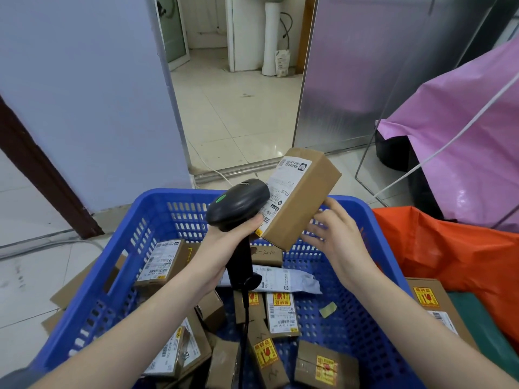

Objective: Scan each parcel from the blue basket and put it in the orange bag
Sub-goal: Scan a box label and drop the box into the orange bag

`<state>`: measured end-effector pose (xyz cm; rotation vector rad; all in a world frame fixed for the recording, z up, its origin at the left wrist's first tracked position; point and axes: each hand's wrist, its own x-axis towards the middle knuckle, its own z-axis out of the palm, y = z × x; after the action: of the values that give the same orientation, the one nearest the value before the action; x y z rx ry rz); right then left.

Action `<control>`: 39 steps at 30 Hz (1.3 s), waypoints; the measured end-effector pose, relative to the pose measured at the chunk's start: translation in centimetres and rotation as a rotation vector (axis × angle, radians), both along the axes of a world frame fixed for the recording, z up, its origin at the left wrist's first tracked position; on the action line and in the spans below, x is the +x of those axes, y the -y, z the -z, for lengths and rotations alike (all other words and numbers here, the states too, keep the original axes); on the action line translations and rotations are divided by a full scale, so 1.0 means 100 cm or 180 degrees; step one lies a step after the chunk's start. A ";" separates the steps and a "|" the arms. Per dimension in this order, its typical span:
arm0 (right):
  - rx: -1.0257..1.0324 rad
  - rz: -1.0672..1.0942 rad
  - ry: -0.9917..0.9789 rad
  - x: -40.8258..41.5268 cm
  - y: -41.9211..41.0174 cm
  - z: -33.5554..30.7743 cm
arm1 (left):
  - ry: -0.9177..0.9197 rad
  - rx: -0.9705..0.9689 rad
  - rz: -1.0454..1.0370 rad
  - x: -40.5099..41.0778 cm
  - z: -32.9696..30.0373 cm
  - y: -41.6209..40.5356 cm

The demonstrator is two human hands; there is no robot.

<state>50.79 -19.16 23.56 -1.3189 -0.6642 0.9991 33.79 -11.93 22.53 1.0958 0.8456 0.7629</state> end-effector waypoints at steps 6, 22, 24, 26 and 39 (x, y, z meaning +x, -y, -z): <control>0.0232 -0.0522 -0.0253 -0.004 0.001 0.004 | -0.0233 0.0239 0.0238 -0.001 -0.002 0.008; 0.0110 -0.0519 -0.1251 0.012 0.000 -0.001 | -0.0527 0.0701 0.0688 -0.012 -0.020 0.005; 0.0147 -0.0444 -0.1300 0.016 0.000 -0.001 | -0.0665 0.0771 0.0595 -0.016 -0.020 -0.001; 0.0158 -0.0390 -0.1354 0.021 0.001 -0.003 | -0.0809 0.0930 0.0529 -0.020 -0.018 -0.007; -0.0492 -0.0803 -0.1090 0.045 0.005 -0.005 | -0.0977 0.1677 0.0893 -0.029 -0.026 -0.011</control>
<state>55.30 -19.70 24.06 -1.1741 -0.5046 1.4675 30.94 -10.86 25.17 1.7951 0.7375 0.6000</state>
